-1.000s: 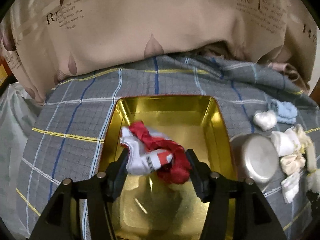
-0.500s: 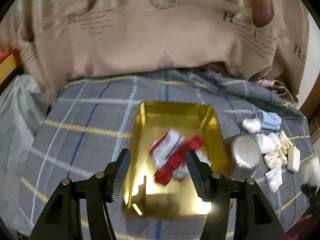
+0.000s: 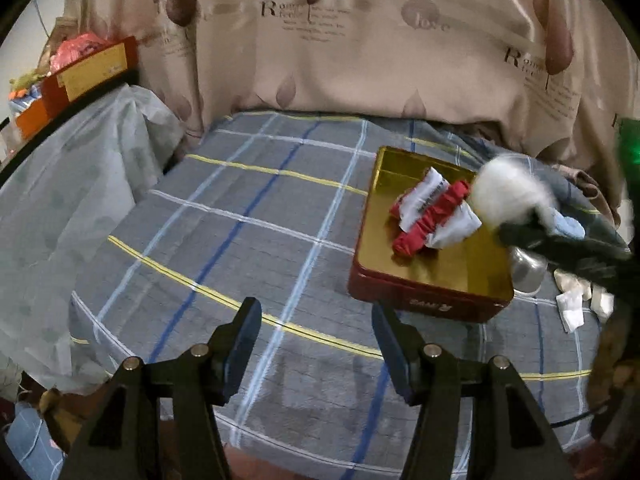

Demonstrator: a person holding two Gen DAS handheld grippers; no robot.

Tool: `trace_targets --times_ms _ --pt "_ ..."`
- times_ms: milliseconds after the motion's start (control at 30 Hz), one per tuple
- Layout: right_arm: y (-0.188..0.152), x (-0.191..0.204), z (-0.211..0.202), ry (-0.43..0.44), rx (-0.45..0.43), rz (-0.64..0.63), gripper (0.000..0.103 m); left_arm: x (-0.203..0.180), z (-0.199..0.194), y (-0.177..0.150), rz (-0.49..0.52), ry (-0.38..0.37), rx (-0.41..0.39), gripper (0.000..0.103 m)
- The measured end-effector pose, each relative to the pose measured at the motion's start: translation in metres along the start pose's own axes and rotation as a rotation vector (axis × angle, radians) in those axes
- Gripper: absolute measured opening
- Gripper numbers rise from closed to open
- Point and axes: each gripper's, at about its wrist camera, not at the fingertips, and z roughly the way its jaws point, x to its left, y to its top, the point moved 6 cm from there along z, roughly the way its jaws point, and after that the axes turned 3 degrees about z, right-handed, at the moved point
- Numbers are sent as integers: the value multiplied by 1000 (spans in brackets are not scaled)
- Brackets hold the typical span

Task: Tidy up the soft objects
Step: 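Carry the white mitten into the tin and open the right gripper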

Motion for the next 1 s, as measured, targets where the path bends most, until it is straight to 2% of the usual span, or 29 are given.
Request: trace_targets --times_ms 100,267,367,467,533,567,633,700,767,900,1000 --pt "6 0 31 -22 62 -3 17 4 -2 3 3 23 -24 59" --pt "31 -12 78 -84 152 7 17 2 2 0 17 13 -8 59" --pt "54 -20 96 -139 149 -20 17 2 6 -1 16 8 3 59" --pt "75 -27 111 -151 141 -13 17 4 9 0 14 14 3 59" --pt "85 -31 115 -195 112 -29 18 4 9 1 16 19 1 59" --pt "87 -31 116 -186 100 -26 23 4 10 1 20 25 0 59" --pt "91 -31 108 -149 61 -7 30 3 10 0 24 29 -1 59" --pt "90 -32 95 -146 19 -6 61 2 10 0 27 22 0 59" --pt "87 -28 81 -129 -24 -13 64 -1 11 -1 38 31 2 59" --pt "73 -23 52 -32 -74 14 63 -5 8 -2 49 36 -5 59" --pt "55 -28 20 -9 -147 36 63 -9 4 -1 67 47 -18 59"
